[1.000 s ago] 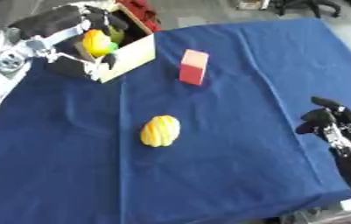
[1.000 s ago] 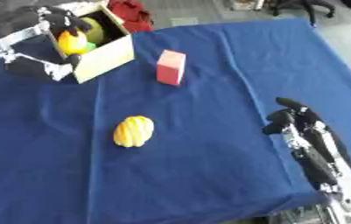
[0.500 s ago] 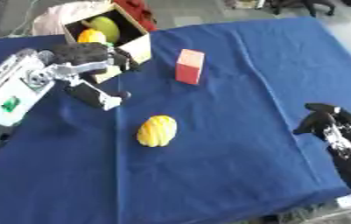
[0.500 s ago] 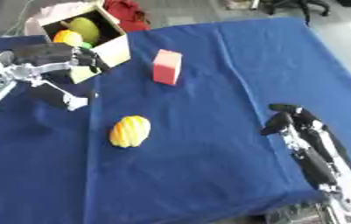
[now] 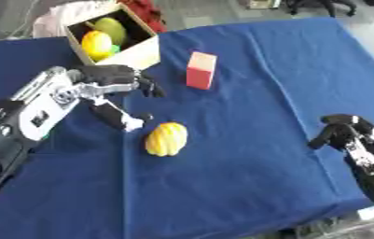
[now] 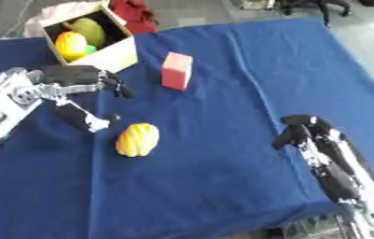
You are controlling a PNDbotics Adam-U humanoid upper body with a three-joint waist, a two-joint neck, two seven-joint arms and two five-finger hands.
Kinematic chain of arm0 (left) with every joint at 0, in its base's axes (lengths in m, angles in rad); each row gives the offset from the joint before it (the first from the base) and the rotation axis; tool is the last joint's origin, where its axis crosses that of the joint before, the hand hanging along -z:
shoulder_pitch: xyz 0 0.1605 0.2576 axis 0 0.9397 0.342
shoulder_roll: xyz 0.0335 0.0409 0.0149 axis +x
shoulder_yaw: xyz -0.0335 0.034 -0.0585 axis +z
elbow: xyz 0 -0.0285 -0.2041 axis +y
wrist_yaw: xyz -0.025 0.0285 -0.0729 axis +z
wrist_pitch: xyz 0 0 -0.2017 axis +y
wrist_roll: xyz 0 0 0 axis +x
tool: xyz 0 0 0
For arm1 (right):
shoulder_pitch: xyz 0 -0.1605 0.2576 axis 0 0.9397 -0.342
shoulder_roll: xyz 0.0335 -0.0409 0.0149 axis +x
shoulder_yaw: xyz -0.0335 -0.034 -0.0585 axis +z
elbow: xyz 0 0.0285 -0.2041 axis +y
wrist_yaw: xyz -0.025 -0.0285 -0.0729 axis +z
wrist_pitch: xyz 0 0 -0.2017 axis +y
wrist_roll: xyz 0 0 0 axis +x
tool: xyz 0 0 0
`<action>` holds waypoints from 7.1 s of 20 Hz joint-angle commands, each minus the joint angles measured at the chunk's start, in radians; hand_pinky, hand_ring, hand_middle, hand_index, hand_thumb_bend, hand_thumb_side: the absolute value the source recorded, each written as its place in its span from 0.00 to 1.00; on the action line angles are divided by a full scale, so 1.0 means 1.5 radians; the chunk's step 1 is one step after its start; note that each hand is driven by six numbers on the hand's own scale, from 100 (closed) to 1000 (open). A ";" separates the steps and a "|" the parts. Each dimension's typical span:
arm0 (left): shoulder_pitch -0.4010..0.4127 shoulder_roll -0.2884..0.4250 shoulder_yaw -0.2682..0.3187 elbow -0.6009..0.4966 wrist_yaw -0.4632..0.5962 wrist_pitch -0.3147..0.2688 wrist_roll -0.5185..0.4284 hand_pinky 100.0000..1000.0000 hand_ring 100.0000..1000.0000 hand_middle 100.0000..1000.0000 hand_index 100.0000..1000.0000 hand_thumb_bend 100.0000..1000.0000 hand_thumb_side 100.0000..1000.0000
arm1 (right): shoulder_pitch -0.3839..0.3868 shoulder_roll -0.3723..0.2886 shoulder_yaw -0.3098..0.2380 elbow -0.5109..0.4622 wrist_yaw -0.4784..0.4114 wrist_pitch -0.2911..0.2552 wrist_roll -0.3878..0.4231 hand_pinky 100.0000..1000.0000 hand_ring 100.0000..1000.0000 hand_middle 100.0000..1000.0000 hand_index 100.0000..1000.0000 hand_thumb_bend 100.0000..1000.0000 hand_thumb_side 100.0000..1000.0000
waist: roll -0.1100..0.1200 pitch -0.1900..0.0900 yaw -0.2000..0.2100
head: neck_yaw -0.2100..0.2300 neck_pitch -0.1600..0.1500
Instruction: Pick up objects on the table and place them in the box.
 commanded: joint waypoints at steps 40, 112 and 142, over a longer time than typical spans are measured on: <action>-0.010 0.002 0.050 -0.009 -0.045 0.032 0.158 0.52 0.30 0.27 0.53 0.00 0.06 | -0.006 -0.011 -0.003 -0.012 -0.006 -0.002 0.002 0.53 0.43 0.40 0.66 0.00 0.46 | 0.003 -0.005 0.003 | -0.007 -0.012; -0.100 0.069 0.244 0.182 -0.172 0.298 0.409 0.84 0.82 0.88 0.99 0.44 0.71 | -0.028 -0.021 0.022 0.003 0.000 0.011 0.010 0.52 0.43 0.40 0.66 0.00 0.47 | -0.002 0.000 -0.039 | 0.030 -0.039; 0.320 0.021 0.329 -0.434 0.331 0.206 0.478 0.68 0.60 0.62 0.86 0.00 0.69 | -0.516 -0.112 -0.025 0.384 0.349 -0.023 -0.052 0.61 0.57 0.61 0.91 0.00 0.20 | -0.013 -0.013 0.188 | -0.105 -0.049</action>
